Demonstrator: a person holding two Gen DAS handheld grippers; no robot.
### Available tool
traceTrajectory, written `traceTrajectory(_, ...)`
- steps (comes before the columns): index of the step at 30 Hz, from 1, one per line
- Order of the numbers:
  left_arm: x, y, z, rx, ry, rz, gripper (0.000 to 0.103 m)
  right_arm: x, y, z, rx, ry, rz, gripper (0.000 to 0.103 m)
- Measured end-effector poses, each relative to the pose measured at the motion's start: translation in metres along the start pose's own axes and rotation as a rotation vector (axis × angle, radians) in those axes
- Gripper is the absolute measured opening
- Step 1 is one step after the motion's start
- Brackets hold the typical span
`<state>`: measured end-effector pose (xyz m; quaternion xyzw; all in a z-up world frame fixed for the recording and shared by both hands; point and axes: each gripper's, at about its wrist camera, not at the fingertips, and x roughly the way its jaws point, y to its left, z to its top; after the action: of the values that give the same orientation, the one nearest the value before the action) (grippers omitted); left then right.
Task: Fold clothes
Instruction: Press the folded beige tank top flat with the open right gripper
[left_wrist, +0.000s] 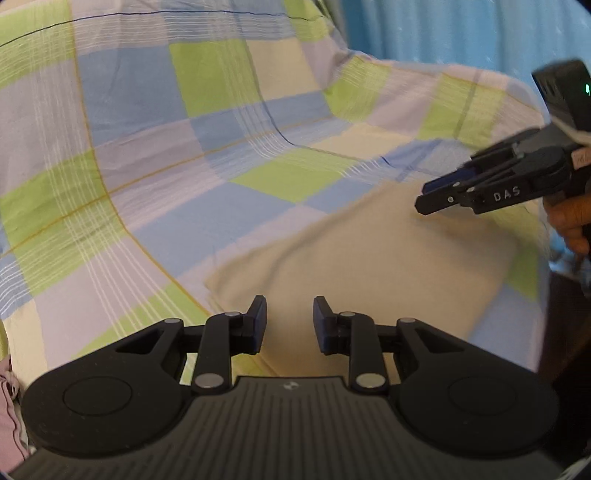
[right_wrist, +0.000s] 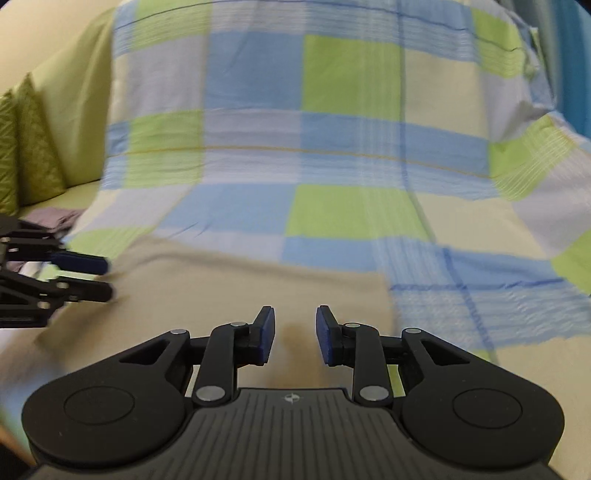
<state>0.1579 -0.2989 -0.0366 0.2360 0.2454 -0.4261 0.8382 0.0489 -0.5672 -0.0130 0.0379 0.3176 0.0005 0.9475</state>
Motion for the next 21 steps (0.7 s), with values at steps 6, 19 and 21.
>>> traceTrajectory(6, -0.031, -0.006, -0.028, 0.046, 0.006, 0.041, 0.024, -0.017, 0.019, -0.027, -0.095, 0.084, -0.025, 0.036)
traceTrajectory(19, -0.044, -0.023, -0.029, 0.088, 0.069, 0.028, 0.021, -0.041, 0.023, -0.048, -0.058, 0.085, -0.061, 0.036)
traceTrajectory(21, -0.044, -0.024, -0.024, 0.091, 0.092, 0.037, 0.021, -0.044, 0.024, -0.048, -0.062, 0.074, -0.059, 0.036)
